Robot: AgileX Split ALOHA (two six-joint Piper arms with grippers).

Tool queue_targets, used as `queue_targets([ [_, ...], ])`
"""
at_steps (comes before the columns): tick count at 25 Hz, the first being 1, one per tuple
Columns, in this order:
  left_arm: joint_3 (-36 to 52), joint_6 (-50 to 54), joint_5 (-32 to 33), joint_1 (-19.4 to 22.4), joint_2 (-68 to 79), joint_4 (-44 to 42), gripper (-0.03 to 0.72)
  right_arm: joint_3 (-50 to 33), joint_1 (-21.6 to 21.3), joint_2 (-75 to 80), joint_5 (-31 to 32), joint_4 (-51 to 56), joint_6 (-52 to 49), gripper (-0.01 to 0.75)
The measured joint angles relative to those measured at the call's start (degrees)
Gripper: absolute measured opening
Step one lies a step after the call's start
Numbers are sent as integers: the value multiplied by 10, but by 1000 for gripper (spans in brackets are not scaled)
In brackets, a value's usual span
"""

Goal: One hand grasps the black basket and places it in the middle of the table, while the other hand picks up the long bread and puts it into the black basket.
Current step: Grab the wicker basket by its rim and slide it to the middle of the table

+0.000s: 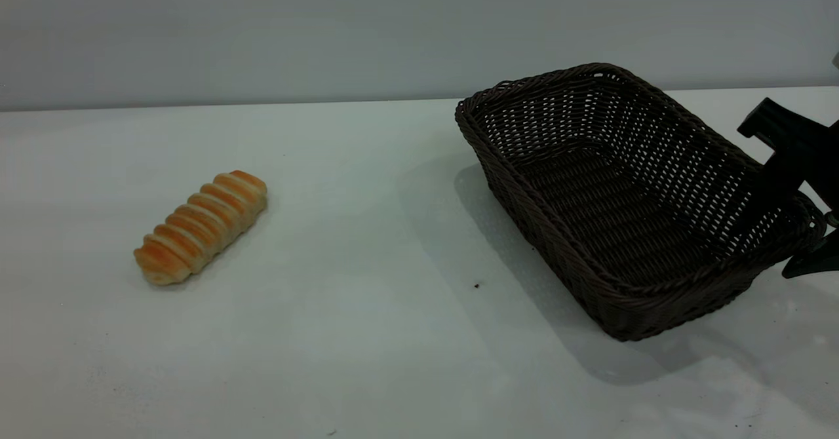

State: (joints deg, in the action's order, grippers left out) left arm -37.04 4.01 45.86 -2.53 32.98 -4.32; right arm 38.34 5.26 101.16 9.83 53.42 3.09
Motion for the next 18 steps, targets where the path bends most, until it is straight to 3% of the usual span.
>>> queue_targets([
  [13, 0, 0, 0, 0, 0, 0, 553, 42, 0, 120, -32, 33, 1, 454],
  [16, 0, 0, 0, 0, 0, 0, 553, 55, 0, 134, -31, 33, 1, 394],
  [18, 0, 0, 0, 0, 0, 0, 553, 58, 0, 134, -29, 34, 1, 289],
])
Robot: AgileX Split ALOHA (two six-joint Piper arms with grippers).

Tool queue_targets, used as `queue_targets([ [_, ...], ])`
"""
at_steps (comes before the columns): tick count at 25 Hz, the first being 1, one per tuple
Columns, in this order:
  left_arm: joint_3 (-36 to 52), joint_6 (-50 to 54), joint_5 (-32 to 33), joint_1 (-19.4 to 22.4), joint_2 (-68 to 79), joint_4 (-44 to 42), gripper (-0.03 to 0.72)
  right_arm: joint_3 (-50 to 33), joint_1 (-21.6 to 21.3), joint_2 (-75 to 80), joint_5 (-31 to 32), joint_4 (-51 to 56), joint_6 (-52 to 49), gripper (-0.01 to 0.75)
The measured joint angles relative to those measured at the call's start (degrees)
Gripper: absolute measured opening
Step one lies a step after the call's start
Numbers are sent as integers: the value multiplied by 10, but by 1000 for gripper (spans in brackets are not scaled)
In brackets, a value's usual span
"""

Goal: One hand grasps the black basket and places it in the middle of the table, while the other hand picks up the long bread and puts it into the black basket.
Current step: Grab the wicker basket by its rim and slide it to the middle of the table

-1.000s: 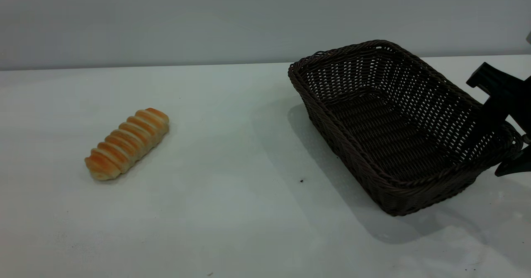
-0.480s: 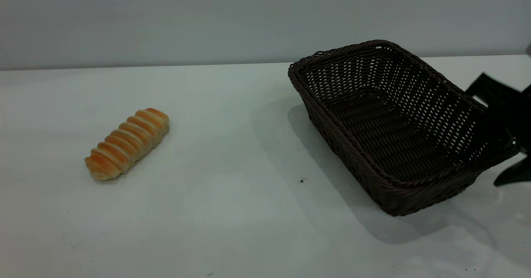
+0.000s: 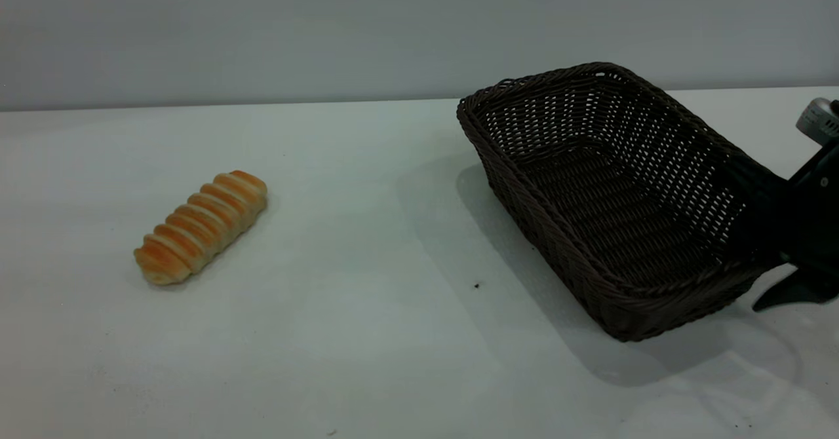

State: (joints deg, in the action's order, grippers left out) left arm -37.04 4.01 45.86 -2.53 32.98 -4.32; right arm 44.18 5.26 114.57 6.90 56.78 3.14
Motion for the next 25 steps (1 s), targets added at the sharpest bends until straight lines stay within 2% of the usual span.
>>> queue_targets([
  [3, 0, 0, 0, 0, 0, 0, 553, 2, -1, -4, -1, 12, -2, 121],
  [4, 0, 0, 0, 0, 0, 0, 553, 3, -1, -7, 1, 6, 8, 95],
  [9, 0, 0, 0, 0, 0, 0, 553, 27, -1, -10, 43, -30, 56, 95],
  [18, 0, 1, 2, 0, 0, 0, 553, 148, 7, 24, 216, -138, 100, 95],
  [25, 0, 0, 14, 0, 0, 0, 553, 275, 76, 109, 273, -159, 100, 95],
])
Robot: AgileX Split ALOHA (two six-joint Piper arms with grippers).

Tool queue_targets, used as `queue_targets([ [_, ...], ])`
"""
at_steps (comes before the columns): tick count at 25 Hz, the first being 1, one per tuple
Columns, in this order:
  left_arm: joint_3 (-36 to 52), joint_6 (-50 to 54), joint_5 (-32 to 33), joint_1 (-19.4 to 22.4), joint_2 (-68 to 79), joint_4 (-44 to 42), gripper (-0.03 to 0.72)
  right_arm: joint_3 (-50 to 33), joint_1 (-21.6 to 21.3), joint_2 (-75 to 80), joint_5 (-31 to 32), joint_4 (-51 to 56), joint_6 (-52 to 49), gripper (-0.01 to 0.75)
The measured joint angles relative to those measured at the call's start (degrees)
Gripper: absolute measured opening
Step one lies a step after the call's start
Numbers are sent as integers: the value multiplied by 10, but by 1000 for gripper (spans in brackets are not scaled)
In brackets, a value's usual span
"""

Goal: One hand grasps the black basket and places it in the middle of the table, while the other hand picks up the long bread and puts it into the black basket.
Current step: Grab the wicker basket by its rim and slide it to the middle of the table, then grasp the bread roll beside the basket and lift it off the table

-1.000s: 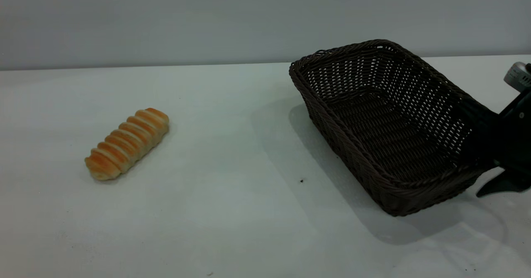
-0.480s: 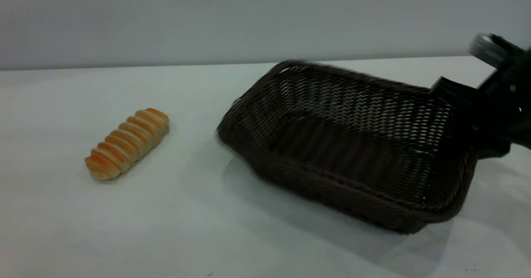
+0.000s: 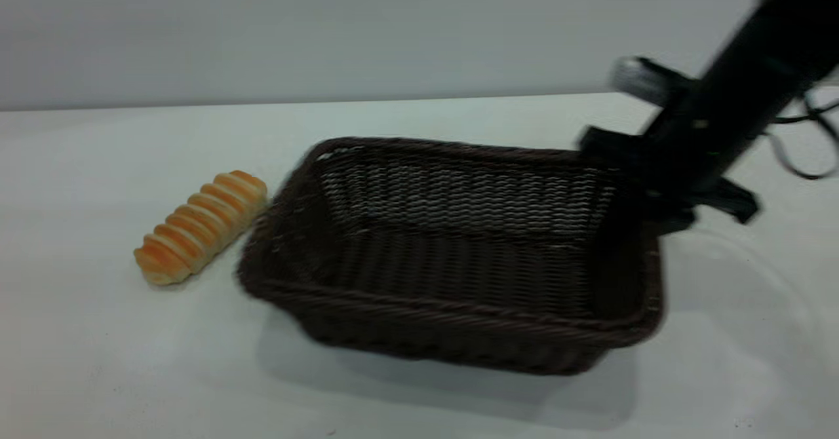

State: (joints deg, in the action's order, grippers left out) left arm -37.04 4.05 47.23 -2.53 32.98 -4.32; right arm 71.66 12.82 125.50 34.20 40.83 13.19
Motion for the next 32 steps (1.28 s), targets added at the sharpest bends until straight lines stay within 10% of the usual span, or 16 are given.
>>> queue_targets([
  [9, 0, 0, 7, 0, 0, 0, 553, 122, 57, 57, 84, -68, 0, 122],
  [20, 0, 0, 10, 0, 0, 0, 553, 143, 28, 49, 151, -68, -6, 377],
  [32, 0, 1, 24, 0, 4, -13, 553, 220, -16, -91, 308, -184, 27, 402],
])
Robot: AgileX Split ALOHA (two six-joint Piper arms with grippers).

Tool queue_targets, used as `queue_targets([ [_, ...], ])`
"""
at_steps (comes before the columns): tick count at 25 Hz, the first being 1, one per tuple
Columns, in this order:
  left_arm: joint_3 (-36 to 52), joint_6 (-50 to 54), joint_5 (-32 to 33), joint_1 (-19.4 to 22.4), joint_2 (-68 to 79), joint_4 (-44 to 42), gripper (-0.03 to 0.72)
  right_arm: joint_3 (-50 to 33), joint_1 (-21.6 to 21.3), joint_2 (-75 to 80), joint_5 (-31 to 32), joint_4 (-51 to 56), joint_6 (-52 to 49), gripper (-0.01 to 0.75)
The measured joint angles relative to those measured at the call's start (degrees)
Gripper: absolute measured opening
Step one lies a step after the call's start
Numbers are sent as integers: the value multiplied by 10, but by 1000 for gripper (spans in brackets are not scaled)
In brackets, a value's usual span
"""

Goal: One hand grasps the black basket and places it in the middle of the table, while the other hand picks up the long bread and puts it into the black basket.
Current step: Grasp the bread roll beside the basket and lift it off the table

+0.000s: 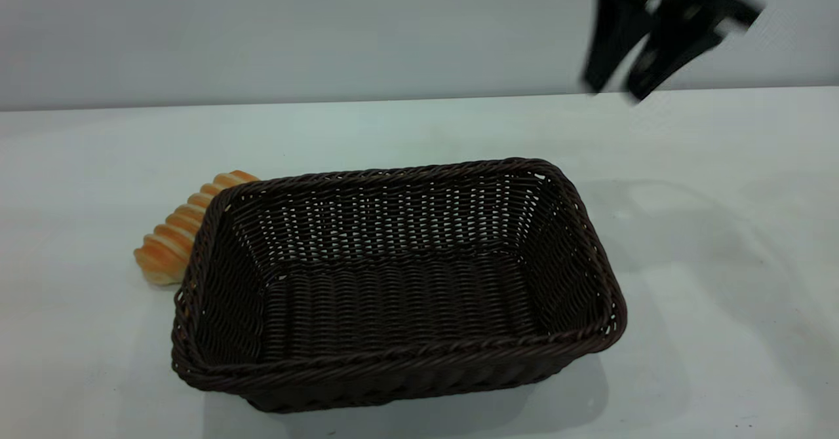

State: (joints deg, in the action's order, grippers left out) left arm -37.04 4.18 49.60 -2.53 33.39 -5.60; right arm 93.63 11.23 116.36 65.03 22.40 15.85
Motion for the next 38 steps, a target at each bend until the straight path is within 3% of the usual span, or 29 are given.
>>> queue_targets([
  [3, 0, -14, 1, 0, 30, 21, 553, 0, -2, -52, 38, -95, -9, 402],
  [8, 0, -42, -34, 0, 111, 40, 553, 0, -3, -154, 50, -202, -68, 402],
  [13, -28, -55, -66, 0, 212, 44, 553, -27, -3, -263, 53, -197, -82, 402],
  [18, -105, -154, -77, 0, 330, 88, 553, -119, -3, -358, 59, -184, -83, 402],
  [25, -197, -269, -144, 0, 541, 163, 553, -233, -3, -435, 61, -179, -74, 402],
  [38, -351, -452, -212, -10, 839, 184, 553, -254, -3, -441, 48, -178, -68, 402],
])
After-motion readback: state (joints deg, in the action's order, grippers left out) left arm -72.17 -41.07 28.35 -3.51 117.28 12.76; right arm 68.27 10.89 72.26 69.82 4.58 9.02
